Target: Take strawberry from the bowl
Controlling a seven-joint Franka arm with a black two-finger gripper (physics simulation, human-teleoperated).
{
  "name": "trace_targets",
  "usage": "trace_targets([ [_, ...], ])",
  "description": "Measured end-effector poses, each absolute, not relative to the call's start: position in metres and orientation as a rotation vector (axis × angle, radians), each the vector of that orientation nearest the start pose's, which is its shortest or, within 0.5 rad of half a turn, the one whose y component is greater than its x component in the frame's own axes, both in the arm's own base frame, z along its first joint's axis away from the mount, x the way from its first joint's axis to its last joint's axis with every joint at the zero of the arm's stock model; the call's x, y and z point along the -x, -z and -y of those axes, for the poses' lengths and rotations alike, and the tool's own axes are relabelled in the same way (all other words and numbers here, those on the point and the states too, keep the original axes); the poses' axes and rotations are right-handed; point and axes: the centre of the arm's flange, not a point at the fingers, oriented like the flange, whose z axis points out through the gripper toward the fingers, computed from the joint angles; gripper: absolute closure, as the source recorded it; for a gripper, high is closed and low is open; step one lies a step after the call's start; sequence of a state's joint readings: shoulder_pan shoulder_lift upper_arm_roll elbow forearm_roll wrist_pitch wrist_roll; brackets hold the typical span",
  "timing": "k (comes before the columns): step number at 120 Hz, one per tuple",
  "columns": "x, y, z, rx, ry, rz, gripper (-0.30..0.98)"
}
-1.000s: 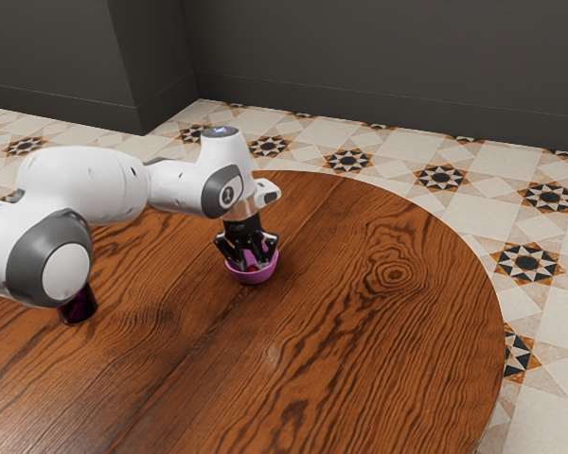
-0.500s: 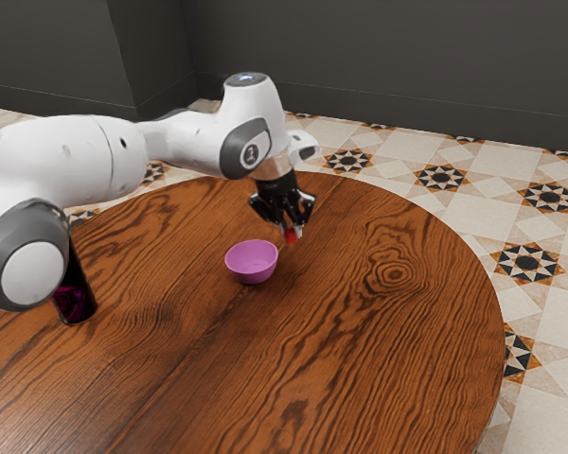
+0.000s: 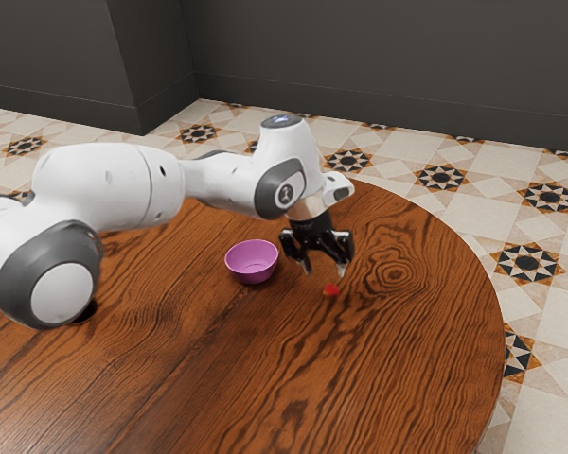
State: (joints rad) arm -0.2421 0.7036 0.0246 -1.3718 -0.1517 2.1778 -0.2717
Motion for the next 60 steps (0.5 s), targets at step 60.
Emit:
trace_targets([
  [60, -0.585, -0.585, 0.089, 3.102, 0.241, -0.049, 0.02],
])
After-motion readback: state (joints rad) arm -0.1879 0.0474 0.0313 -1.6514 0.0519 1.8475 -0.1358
